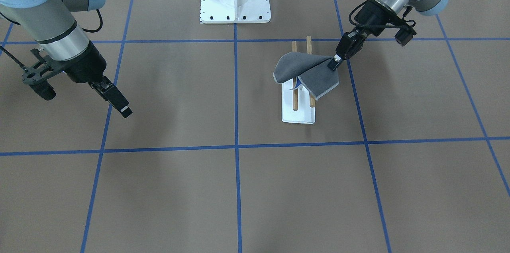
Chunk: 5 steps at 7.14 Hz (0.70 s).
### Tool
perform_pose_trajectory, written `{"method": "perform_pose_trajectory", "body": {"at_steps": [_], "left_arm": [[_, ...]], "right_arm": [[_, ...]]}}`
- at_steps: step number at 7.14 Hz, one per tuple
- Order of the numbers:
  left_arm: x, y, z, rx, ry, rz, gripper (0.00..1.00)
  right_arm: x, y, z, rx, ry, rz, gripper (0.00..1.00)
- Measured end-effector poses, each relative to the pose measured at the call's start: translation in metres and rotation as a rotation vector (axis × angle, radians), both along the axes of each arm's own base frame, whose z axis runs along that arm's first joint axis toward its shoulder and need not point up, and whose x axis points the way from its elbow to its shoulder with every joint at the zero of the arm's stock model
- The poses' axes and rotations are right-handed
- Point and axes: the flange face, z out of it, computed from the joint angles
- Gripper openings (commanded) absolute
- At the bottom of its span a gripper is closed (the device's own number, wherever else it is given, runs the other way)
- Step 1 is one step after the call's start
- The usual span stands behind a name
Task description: Hang towel on rack
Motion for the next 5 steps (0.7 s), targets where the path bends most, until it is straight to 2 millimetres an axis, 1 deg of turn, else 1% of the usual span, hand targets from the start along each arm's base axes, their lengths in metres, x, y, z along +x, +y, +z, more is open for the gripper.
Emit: {"method": "perform_pose_trajectory", "body": {"at_steps": [1,2,3,4,5], "left_arm": [[-0.002,-0.001,0.007,-0.009,-0.012,-0.005,0.00],[-0.002,-0.002,0.012,-0.015,-0.021,-0.007,0.45],[-0.001,-0.004,0.018,-0.022,-0.030,-0.008,0.52],[0.002,-0.005,0.025,-0.030,-0.041,-0.008,0.69],[0.005,-0.008,0.034,-0.040,-0.056,-0.008,0.83]], "right_arm": [[0.001,-0.003,0.003,0.002,0.007,-0.001,1.00],[0.002,-0.004,0.005,0.006,0.011,-0.003,1.00],[0.002,-0.006,0.006,0.010,0.015,-0.005,1.00],[0.004,-0.007,0.006,0.014,0.017,-0.005,1.00],[0.006,-0.008,0.005,0.016,0.017,-0.004,1.00]]}}
